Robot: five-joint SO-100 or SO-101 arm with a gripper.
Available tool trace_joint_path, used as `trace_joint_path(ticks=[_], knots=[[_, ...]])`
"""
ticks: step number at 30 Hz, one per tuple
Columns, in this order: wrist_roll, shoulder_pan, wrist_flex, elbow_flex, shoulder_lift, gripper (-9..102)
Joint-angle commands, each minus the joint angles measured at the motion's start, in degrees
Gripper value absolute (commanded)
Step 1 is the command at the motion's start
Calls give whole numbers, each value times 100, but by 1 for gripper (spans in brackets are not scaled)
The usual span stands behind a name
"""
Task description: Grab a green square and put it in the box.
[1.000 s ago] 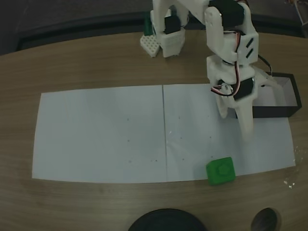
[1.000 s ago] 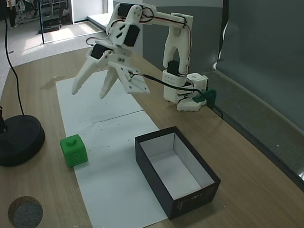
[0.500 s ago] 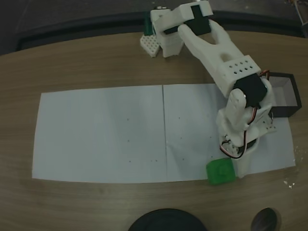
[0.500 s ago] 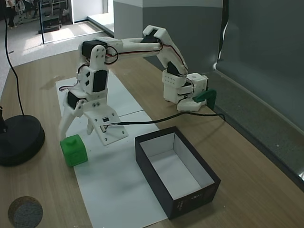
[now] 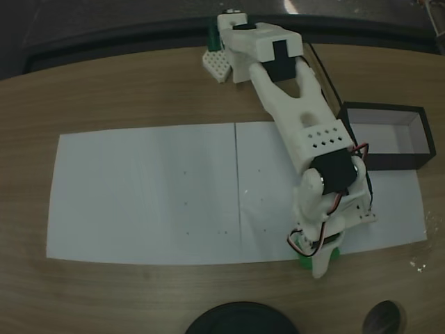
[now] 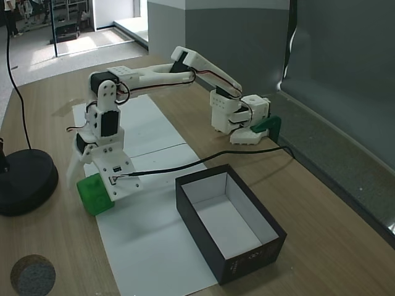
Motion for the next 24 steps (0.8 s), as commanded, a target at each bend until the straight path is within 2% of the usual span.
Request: trace_joint_path(ticks=[1,5,11,15,21,24], knots=[[18,-35,-9,-378,185,32],[0,-167,-9,-378,149,30],[9,-211,-9,-378,167,13],[9,-202,44,-404,246,12],[-26,-264,1283,-1758,1090,12],[-62,-308,1380,-2057,2092,12]])
